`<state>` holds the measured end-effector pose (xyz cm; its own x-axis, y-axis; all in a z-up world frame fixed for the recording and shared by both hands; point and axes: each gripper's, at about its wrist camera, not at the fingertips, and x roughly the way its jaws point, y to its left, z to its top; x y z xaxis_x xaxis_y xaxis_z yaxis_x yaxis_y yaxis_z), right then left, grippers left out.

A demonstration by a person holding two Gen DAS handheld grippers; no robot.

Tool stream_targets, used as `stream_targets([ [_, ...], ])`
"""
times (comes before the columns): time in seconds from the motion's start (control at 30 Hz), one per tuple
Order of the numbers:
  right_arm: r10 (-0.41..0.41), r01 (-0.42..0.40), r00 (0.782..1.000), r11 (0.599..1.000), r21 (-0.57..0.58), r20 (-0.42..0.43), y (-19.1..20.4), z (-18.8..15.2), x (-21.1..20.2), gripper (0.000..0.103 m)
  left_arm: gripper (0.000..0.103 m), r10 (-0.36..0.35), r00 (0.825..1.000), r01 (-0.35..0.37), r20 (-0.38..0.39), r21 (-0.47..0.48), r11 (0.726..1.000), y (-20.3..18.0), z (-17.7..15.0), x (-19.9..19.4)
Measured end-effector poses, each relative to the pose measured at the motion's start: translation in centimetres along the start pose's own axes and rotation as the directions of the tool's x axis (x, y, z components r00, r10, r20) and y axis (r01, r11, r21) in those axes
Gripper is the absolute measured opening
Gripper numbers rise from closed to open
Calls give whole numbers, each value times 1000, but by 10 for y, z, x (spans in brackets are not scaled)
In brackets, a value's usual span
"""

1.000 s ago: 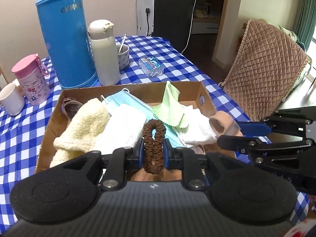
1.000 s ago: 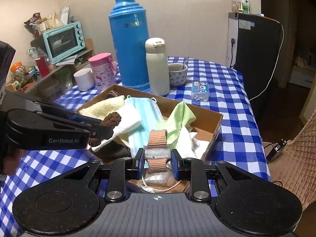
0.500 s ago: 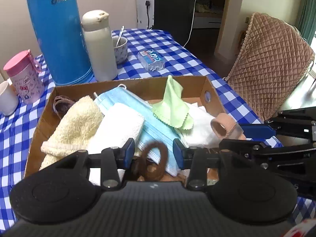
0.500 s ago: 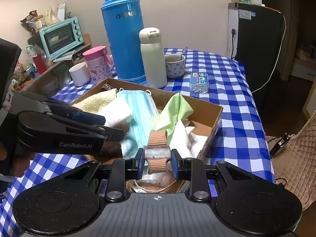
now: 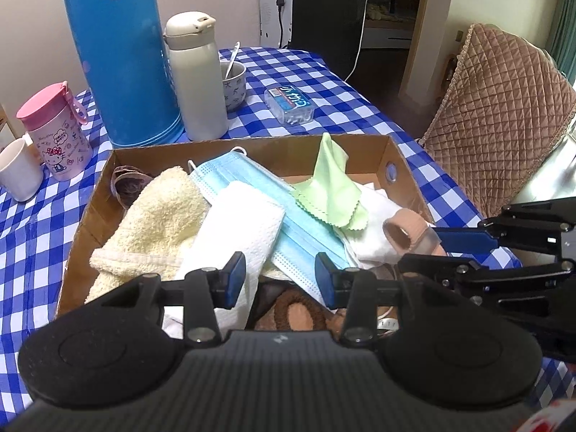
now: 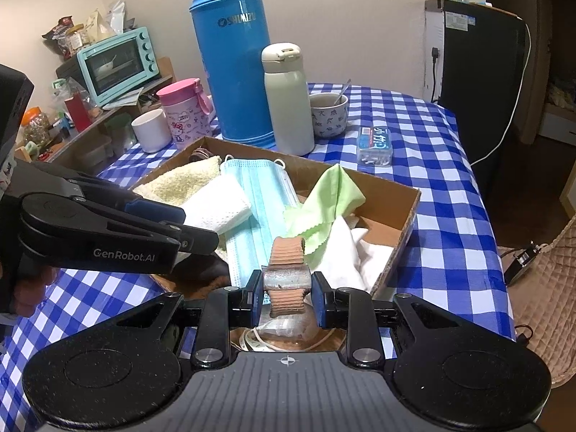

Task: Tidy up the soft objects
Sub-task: 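Open both grippers to drop the hair tie and bandage roll into the box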

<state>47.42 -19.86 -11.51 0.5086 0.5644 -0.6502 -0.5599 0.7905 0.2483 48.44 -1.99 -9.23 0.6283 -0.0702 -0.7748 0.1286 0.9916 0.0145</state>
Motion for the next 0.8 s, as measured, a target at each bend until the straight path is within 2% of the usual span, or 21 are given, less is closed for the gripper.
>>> stream_targets([
  [0.37,4,-4,1000,1000,-3,29,0,6,3,28,43,13,1000,-13,5,-27,1000,6,0,-8],
  [0.67,7,-7,999,1000,-11,-32,1,-7,9,32,59,18,1000,-18,-2,-43,999,9,-8,-17],
  [0.7,0,-1,999,1000,-13,-37,1,-9,9,38,59,21,1000,-21,-4,-44,999,9,-9,-17],
  [0.73,-4,4,999,1000,-12,-40,1,-11,9,60,59,21,1000,-21,-6,-46,999,10,-9,-18],
  [0.8,-22,22,1000,1000,-9,-20,1,-14,6,79,60,23,1000,-23,-9,-49,999,10,-10,-19],
])
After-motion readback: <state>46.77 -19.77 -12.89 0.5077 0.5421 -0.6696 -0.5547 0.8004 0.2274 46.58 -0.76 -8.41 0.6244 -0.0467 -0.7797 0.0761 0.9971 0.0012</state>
